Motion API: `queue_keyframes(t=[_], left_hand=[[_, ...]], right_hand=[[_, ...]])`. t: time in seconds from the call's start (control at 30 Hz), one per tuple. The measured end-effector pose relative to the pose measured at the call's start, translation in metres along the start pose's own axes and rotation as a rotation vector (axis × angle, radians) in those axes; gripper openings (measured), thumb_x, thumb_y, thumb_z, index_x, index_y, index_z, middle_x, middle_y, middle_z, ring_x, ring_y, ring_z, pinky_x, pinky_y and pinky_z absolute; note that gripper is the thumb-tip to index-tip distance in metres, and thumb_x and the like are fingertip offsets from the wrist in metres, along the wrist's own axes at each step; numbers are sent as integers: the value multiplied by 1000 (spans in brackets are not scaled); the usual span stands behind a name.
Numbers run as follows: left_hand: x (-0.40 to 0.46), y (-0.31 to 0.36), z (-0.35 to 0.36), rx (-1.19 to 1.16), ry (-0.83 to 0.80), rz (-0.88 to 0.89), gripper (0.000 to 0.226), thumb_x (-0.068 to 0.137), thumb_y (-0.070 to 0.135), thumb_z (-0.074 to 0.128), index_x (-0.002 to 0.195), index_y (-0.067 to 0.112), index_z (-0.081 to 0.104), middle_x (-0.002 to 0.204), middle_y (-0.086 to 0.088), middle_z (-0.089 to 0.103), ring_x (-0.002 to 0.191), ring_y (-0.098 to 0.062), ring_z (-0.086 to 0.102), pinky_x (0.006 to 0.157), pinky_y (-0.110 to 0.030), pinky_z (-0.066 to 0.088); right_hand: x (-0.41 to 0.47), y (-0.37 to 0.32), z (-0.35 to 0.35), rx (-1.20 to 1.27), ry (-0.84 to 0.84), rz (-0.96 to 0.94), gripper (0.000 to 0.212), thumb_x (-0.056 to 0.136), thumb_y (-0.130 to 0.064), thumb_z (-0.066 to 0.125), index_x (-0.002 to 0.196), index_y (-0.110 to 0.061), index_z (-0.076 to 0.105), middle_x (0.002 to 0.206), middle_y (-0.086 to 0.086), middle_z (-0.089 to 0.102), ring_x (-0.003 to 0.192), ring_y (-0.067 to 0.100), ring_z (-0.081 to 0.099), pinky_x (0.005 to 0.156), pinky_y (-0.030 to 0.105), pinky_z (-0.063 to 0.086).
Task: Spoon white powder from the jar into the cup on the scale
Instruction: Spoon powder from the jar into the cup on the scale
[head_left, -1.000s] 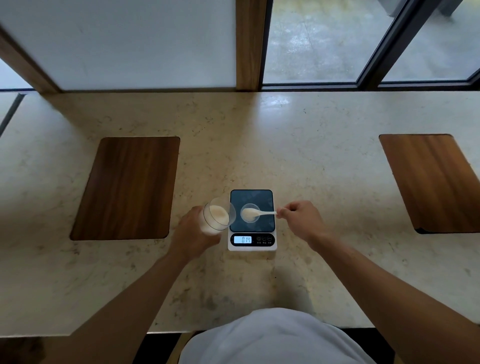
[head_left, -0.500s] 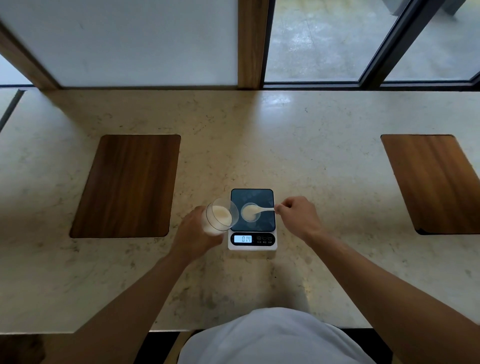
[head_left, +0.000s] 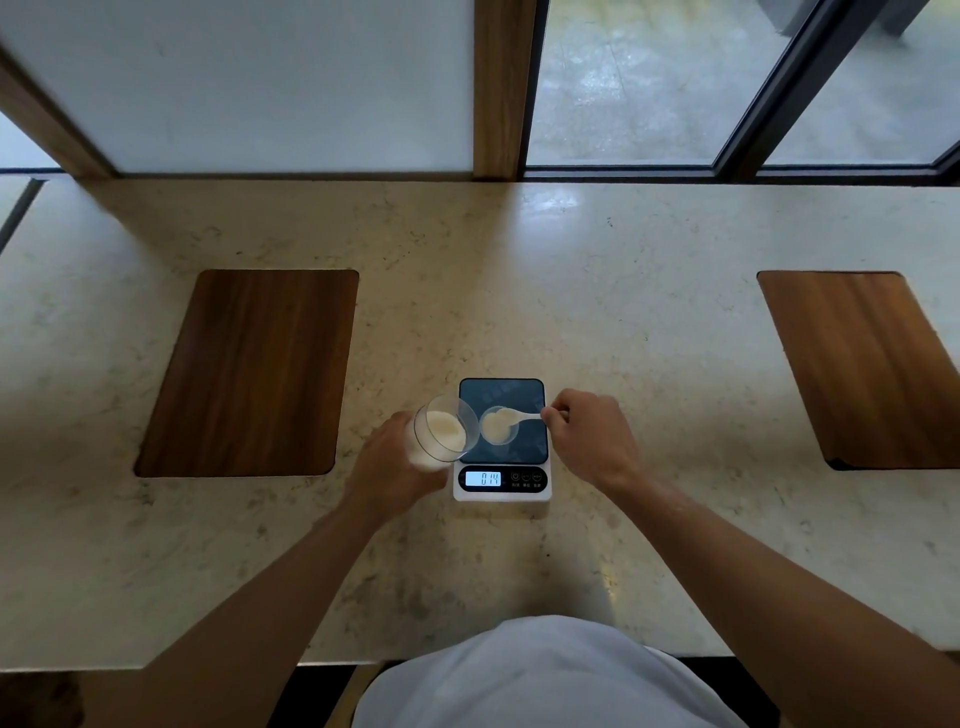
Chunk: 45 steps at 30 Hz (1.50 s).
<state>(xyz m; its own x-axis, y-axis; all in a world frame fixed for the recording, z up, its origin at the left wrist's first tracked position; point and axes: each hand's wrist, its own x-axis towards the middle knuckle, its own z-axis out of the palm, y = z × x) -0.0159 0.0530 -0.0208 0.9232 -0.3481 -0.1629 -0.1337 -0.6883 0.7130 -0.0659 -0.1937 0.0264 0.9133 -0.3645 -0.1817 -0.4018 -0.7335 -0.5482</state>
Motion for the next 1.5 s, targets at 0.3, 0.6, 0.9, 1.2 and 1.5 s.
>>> queue_keyframes(t=[0.3, 0.6, 0.9, 1.2, 1.5], left_hand=[[0, -1, 3, -3, 28, -7, 69, 55, 32, 90, 113, 24, 54, 102, 9, 60, 85, -12, 58, 66, -13, 37], [4, -4, 6, -6, 14, -7, 68, 56, 35, 89, 115, 27, 54, 104, 9, 62, 88, -11, 60, 70, -17, 41], [5, -7, 7, -20, 25, -8, 72, 55, 35, 89, 116, 30, 51, 105, 10, 61, 89, -9, 59, 69, -16, 39], [5, 8, 0, -54, 98, -52, 67, 55, 37, 89, 106, 38, 45, 94, 20, 54, 78, 4, 55, 62, -11, 35], [29, 20, -4, -102, 152, -104, 58, 58, 47, 83, 103, 38, 47, 92, 24, 56, 78, 1, 58, 61, -8, 35]], right_hand=[[-5, -3, -9, -141, 73, -211, 21, 96, -23, 60, 85, -7, 67, 73, 7, 69, 57, 18, 56, 52, 27, 43], [-10, -3, -9, -117, 108, -276, 20, 96, -22, 61, 84, -7, 67, 72, 6, 68, 56, 18, 56, 52, 27, 45], [-9, 3, -10, 15, 189, -209, 17, 94, -19, 64, 83, -7, 71, 64, -3, 63, 50, 5, 52, 48, 16, 35], [2, 2, -8, 770, -33, 594, 17, 92, -22, 65, 83, -12, 75, 65, 1, 52, 57, 15, 43, 49, 29, 39], [14, -7, -7, 1299, -188, 877, 21, 91, -21, 68, 101, -4, 75, 64, 1, 35, 53, 12, 30, 42, 24, 32]])
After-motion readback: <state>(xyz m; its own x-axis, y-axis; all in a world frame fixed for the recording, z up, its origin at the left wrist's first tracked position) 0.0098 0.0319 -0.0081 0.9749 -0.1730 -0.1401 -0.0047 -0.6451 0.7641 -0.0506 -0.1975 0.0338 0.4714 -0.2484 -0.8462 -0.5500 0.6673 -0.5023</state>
